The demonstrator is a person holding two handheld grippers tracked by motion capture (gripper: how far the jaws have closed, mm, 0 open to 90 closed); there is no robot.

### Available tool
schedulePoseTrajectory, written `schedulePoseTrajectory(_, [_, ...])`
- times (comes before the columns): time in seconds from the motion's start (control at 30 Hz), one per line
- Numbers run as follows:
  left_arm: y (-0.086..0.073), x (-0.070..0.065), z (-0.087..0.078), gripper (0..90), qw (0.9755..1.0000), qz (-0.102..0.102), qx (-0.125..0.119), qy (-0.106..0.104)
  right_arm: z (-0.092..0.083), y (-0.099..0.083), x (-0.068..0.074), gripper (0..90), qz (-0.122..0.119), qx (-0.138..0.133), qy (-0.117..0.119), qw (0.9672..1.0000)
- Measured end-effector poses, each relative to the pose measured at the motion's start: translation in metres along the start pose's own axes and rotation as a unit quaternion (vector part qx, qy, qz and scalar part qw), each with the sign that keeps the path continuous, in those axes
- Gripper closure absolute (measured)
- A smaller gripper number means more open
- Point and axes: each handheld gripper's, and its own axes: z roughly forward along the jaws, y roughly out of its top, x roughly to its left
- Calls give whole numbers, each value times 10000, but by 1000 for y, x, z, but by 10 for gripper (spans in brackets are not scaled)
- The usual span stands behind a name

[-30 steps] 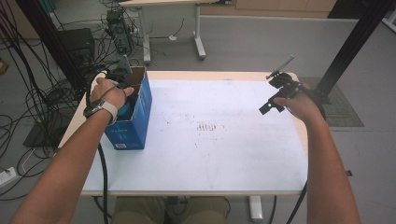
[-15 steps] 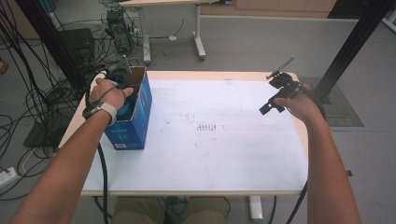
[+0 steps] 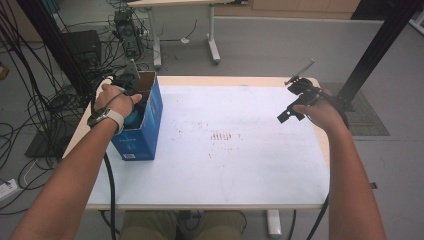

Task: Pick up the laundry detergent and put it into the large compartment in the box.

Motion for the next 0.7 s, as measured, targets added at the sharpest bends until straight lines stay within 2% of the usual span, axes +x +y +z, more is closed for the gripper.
schedulePoseTrajectory(0.7, [-1,1,-1,376,10000,9,24,-8,-2,-1,1,95,-13,-24,-7,10000])
